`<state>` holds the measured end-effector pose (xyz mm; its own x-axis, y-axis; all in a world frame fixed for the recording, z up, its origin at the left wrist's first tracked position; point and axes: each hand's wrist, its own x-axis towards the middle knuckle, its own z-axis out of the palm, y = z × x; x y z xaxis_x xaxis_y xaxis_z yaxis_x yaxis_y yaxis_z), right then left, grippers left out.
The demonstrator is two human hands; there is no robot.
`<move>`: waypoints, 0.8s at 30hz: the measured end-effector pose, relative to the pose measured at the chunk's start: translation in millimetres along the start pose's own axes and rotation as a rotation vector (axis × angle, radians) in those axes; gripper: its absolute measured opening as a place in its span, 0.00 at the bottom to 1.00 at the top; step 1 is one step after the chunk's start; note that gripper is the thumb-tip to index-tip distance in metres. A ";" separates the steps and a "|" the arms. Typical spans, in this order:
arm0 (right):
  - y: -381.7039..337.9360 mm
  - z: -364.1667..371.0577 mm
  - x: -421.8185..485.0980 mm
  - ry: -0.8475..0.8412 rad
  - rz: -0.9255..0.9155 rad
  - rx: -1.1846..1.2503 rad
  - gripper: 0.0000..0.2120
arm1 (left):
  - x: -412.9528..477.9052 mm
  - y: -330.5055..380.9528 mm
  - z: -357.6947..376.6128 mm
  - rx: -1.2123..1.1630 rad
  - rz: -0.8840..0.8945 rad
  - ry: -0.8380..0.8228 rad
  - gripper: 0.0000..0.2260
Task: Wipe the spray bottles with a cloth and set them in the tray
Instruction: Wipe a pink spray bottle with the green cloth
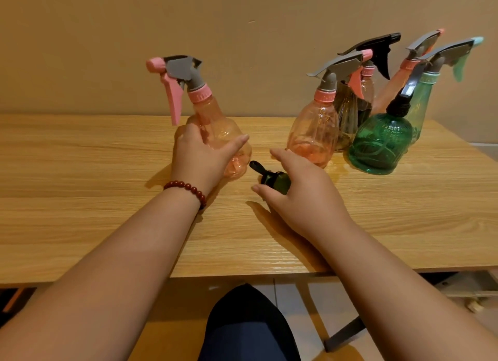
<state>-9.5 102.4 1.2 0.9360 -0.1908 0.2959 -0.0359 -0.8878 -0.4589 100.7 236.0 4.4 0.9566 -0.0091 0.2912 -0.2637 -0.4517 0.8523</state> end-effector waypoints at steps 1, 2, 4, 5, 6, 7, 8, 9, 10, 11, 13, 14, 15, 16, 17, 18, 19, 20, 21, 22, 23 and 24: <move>0.8 -0.6 -1.5 -0.044 -0.014 -0.055 0.32 | 0.4 0.7 1.2 0.030 -0.003 -0.009 0.33; 1.5 -0.7 -2.8 -0.085 -0.027 -0.107 0.30 | 1.1 0.3 3.7 0.079 0.017 -0.022 0.34; 2.4 0.4 -4.4 -0.137 -0.051 -0.188 0.26 | 2.3 -1.7 9.6 0.193 0.077 -0.056 0.37; 2.3 0.7 -4.9 -0.148 -0.058 -0.215 0.24 | 2.1 -2.1 11.9 0.222 0.087 -0.094 0.38; 2.3 0.5 -4.9 -0.155 -0.061 -0.225 0.23 | 1.4 -3.0 13.2 0.229 0.077 -0.151 0.38; 2.8 -0.2 -4.8 -0.167 -0.059 -0.219 0.22 | 0.3 -3.8 13.0 0.212 0.060 -0.207 0.35; 3.4 -1.8 -4.9 -0.183 -0.054 -0.202 0.22 | -1.4 -3.7 11.3 0.171 0.060 -0.243 0.29; 4.4 -3.5 -5.4 -0.200 -0.047 -0.183 0.23 | -2.7 -4.2 9.5 0.122 0.070 -0.262 0.22; 5.6 -5.2 -6.3 -0.211 -0.041 -0.171 0.24 | -2.7 -6.0 8.6 0.085 0.078 -0.267 0.16; 6.8 -6.7 -7.3 -0.217 -0.036 -0.171 0.25 | -2.7 -7.1 7.6 0.070 0.088 -0.259 0.14; 9.2 -8.4 -8.0 -0.216 -0.030 -0.201 0.27 | -1.4 -8.3 7.9 0.114 0.135 -0.223 0.20; 10.3 -8.2 -7.5 -0.212 -0.032 -0.219 0.28 | -0.4 -8.9 9.7 0.147 0.165 -0.196 0.27; 11.2 -8.1 -7.0 -0.205 -0.036 -0.232 0.28 | 0.7 -8.7 11.9 0.170 0.185 -0.171 0.32; 12.4 -7.6 -6.3 -0.201 -0.042 -0.238 0.28 | 1.9 -7.8 13.6 0.189 0.182 -0.163 0.37; 13.7 -7.1 -6.3 -0.203 -0.050 -0.240 0.27 | 3.3 -7.8 15.2 0.205 0.161 -0.174 0.40; 15.2 -6.3 -6.9 -0.209 -0.062 -0.247 0.27 | 4.4 -8.1 15.5 0.211 0.133 -0.203 0.42; 16.9 -5.6 -7.9 -0.212 -0.080 -0.268 0.27 | 5.8 -9.1 15.0 0.192 0.111 -0.242 0.42; 18.7 -5.2 -9.3 -0.208 -0.097 -0.299 0.26 | 6.2 -9.9 13.4 0.160 0.098 -0.281 0.42; 20.1 -5.1 -10.6 -0.202 -0.107 -0.326 0.26 | 6.2 -11.7 11.4 0.136 0.096 -0.311 0.40; 21.3 -5.6 -11.5 -0.202 -0.109 -0.340 0.26 | 5.3 -12.4 9.4 0.133 0.101 -0.329 0.36; 22.4 -6.1 -12.3 -0.212 -0.105 -0.337 0.26 | 4.7 -13.8 8.5 0.144 0.108 -0.325 0.30; 23.4 -6.1 -12.8 -0.227 -0.100 -0.323 0.25 | 4.3 -14.6 8.7 0.159 0.120 -0.300 0.25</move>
<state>-24.5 81.5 -8.2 0.9927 -0.0318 0.1167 -0.0153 -0.9901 -0.1396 109.7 234.7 -10.6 0.9202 -0.3210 0.2242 -0.3760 -0.5645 0.7348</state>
